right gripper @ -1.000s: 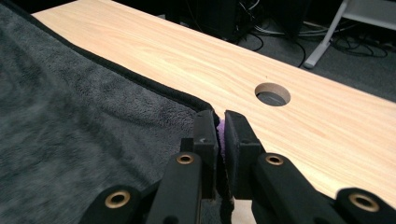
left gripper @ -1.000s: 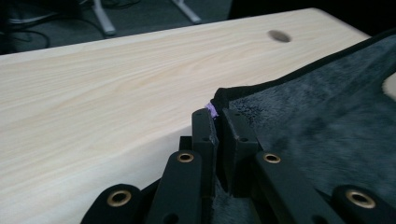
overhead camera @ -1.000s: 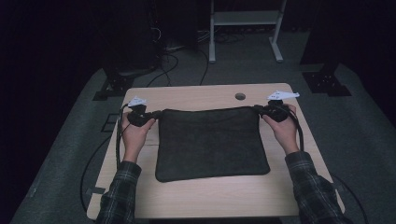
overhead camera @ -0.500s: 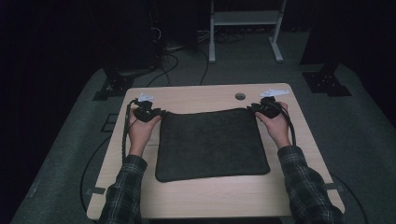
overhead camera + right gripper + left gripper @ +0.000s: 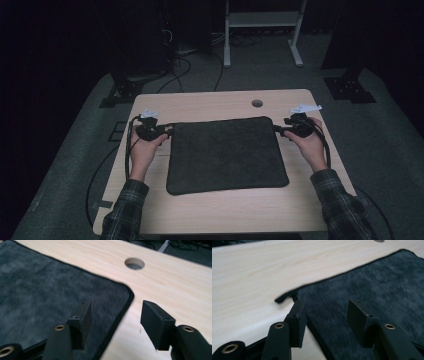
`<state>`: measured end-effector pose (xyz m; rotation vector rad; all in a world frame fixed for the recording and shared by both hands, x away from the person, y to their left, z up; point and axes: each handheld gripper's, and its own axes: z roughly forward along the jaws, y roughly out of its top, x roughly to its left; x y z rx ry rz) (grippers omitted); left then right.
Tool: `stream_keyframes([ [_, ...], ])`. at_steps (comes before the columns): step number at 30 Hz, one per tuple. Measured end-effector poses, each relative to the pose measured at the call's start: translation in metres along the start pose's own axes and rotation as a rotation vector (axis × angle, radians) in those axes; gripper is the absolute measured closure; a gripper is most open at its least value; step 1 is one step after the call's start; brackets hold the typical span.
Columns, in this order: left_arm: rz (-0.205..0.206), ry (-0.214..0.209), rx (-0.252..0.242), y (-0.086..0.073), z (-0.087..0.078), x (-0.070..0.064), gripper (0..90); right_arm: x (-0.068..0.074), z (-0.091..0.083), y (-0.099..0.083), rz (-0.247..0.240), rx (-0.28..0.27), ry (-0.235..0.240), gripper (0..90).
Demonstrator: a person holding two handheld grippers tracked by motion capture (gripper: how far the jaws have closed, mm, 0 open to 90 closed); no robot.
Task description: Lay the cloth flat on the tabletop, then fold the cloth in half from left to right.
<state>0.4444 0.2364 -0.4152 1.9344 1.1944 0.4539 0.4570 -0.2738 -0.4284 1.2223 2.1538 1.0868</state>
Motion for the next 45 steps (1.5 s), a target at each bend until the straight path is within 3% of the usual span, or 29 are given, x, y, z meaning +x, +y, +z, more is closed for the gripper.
stream_keyframes([
  [5, 0.006, 0.012, 0.013, -0.016, -0.009, -0.007, 48.0, -0.004, -0.017, -0.02, 0.015, -0.004, -0.002, 36.9],
  [9, 0.003, 0.041, 0.002, -0.029, -0.014, -0.012, 46.2, -0.005, -0.027, -0.039, 0.01, 0.025, -0.015, 36.3],
  [15, 0.016, 0.031, 0.017, -0.048, -0.014, -0.016, 47.5, -0.005, -0.037, -0.065, 0.021, 0.071, -0.01, 36.4],
  [21, 0.012, 0.038, 0.033, -0.055, -0.009, -0.015, 46.4, -0.005, -0.043, -0.084, 0.025, 0.101, -0.017, 35.3],
  [22, 0.011, 0.048, 0.037, -0.056, -0.005, -0.015, 46.6, -0.008, -0.046, -0.09, 0.051, 0.099, -0.008, 35.1],
  [28, -0.003, 0.075, 0.054, -0.061, 0.004, -0.013, 46.8, -0.012, -0.047, -0.098, 0.066, 0.095, -0.024, 30.5],
  [32, -0.009, 0.073, 0.052, -0.062, 0.007, -0.012, 45.9, -0.012, -0.044, -0.1, 0.052, 0.109, -0.037, 28.6],
  [35, -0.017, 0.071, 0.047, -0.062, 0.01, -0.012, 45.4, -0.011, -0.043, -0.101, 0.044, 0.103, -0.041, 22.4],
  [40, -0.002, 0.074, 0.068, -0.063, 0.016, -0.014, 46.0, -0.011, -0.042, -0.103, 0.04, 0.096, -0.042, 16.9],
  [43, 0.035, 0.093, 0.071, -0.064, 0.018, -0.016, 47.3, -0.011, -0.042, -0.103, 0.043, 0.097, -0.045, 16.7],
  [45, 0.04, 0.097, 0.067, -0.064, 0.018, -0.016, 48.4, -0.011, -0.042, -0.103, 0.045, 0.096, -0.046, 16.7],
])
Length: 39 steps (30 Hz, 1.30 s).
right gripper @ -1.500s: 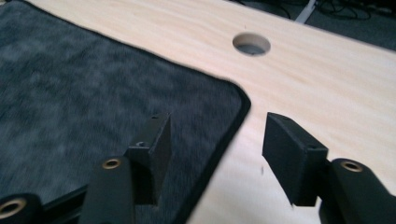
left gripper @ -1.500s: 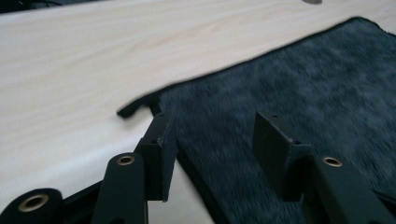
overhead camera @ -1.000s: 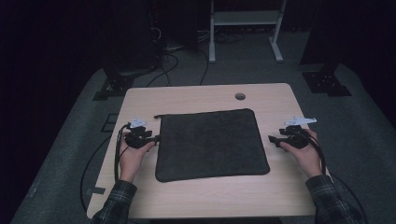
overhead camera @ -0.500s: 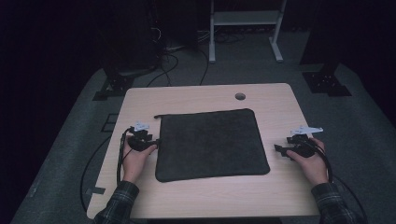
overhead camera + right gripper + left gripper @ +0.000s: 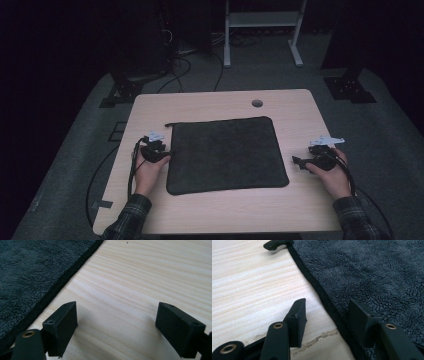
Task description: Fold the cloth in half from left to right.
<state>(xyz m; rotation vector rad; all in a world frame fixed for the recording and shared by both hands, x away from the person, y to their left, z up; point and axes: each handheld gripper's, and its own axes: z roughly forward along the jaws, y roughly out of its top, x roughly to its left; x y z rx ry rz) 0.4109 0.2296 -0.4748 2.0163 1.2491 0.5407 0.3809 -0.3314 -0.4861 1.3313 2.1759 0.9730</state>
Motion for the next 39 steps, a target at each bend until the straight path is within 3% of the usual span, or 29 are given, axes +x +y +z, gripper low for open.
stream_keyframes([
  [9, -0.019, -0.02, -0.01, -0.002, -0.002, -0.007, 72.4, 0.0, 0.0, 0.0, 0.002, 0.0, -0.002, 16.7],
  [12, -0.044, -0.03, -0.004, -0.001, -0.001, -0.008, 79.8, 0.0, 0.0, 0.0, 0.003, 0.0, -0.003, 16.7],
  [15, -0.095, -0.051, -0.002, 0.0, -0.001, -0.007, 85.0, 0.0, 0.0, 0.0, 0.003, 0.0, -0.004, 16.7],
  [23, -0.16, -0.112, 0.007, -0.001, -0.002, 0.0, 86.8, 0.001, 0.0, 0.0, 0.007, 0.0, -0.005, 16.7],
  [25, -0.173, -0.13, -0.011, 0.0, -0.005, 0.001, 86.8, 0.001, 0.0, 0.0, 0.007, -0.001, -0.006, 16.7],
  [28, -0.156, -0.147, -0.034, 0.006, -0.009, 0.001, 86.9, 0.001, 0.001, 0.0, 0.007, -0.001, -0.007, 16.7],
  [35, -0.163, -0.259, -0.093, 0.016, -0.013, -0.006, 86.8, 0.001, 0.001, 0.001, 0.008, 0.0, -0.008, 16.6],
  [39, -0.146, -0.297, -0.114, 0.024, -0.012, -0.014, 86.8, 0.001, 0.001, 0.001, 0.009, 0.001, -0.009, 16.6],
])
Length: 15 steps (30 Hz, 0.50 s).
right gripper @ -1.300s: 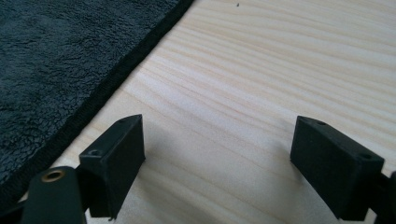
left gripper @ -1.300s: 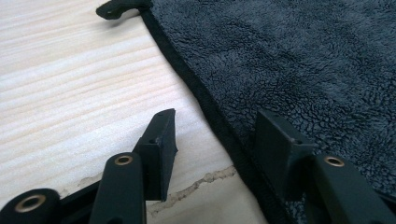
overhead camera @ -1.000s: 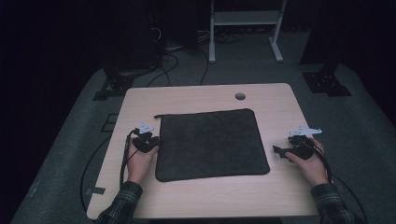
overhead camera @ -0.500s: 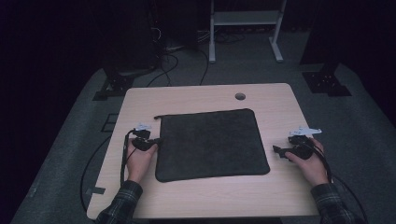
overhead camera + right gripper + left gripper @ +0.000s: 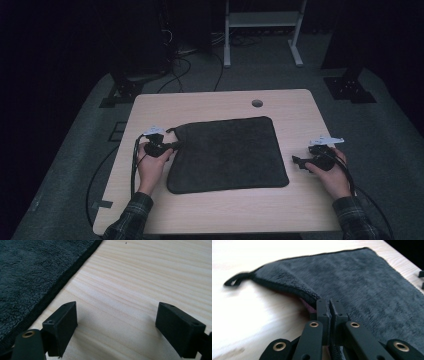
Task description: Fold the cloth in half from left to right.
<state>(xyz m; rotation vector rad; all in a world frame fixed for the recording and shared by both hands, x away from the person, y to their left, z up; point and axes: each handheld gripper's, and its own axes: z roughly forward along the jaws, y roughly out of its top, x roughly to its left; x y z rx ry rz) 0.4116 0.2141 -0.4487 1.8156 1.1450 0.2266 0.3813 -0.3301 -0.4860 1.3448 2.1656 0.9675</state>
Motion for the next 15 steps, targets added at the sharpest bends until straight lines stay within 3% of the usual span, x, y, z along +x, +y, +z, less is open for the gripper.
stream_keyframes([
  [15, -0.015, -0.099, -0.039, 0.018, 0.025, -0.018, 86.8, 0.0, 0.0, 0.0, 0.0, 0.0, -0.001, 16.6],
])
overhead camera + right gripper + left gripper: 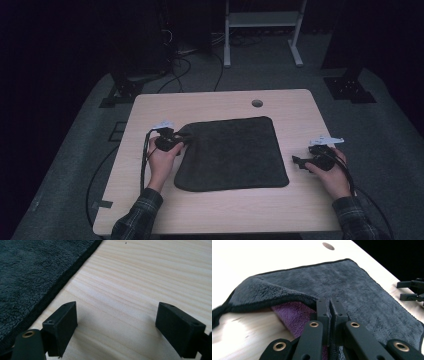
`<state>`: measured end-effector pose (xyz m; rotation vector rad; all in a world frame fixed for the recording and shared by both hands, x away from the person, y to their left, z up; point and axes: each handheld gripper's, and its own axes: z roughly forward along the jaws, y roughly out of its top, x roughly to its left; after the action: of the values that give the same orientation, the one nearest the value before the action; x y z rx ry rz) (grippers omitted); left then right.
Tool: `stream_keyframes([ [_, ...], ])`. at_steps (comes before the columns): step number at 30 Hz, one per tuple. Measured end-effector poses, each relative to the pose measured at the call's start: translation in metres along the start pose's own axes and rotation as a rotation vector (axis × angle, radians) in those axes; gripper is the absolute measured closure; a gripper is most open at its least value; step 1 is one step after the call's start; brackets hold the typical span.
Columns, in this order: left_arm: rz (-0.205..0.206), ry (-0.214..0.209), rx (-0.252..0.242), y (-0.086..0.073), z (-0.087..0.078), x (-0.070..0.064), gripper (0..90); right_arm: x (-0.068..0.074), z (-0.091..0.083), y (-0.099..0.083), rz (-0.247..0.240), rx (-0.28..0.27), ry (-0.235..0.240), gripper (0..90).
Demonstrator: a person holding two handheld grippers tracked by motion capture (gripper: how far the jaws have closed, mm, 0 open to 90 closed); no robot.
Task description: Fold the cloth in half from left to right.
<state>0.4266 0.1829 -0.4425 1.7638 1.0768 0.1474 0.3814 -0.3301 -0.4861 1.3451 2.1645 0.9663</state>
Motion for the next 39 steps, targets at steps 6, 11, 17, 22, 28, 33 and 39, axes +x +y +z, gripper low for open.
stream_keyframes([
  [6, 0.018, -0.032, 0.022, 0.004, 0.013, -0.011, 86.8, 0.0, 0.0, 0.0, 0.0, 0.0, 0.0, 16.6],
  [11, 0.026, -0.053, 0.026, 0.008, 0.023, -0.017, 86.8, 0.0, 0.0, 0.0, 0.0, -0.001, -0.001, 16.6],
  [17, 0.032, -0.075, 0.034, 0.01, 0.034, -0.024, 86.8, 0.001, 0.0, 0.0, 0.003, 0.002, -0.003, 15.4],
  [22, 0.036, -0.097, 0.04, 0.014, 0.045, -0.031, 86.8, 0.001, 0.0, 0.0, 0.003, 0.004, -0.005, 14.7],
  [28, 0.051, -0.125, 0.056, 0.016, 0.06, -0.041, 86.8, 0.001, 0.001, 0.0, 0.006, 0.006, -0.007, 12.9],
  [33, 0.062, -0.139, 0.066, 0.019, 0.071, -0.046, 86.7, 0.001, 0.001, 0.0, 0.007, 0.006, -0.007, 12.8],
  [39, 0.067, -0.153, 0.069, 0.025, 0.085, -0.055, 86.7, 0.001, 0.001, 0.0, 0.007, 0.006, -0.007, 12.8],
])
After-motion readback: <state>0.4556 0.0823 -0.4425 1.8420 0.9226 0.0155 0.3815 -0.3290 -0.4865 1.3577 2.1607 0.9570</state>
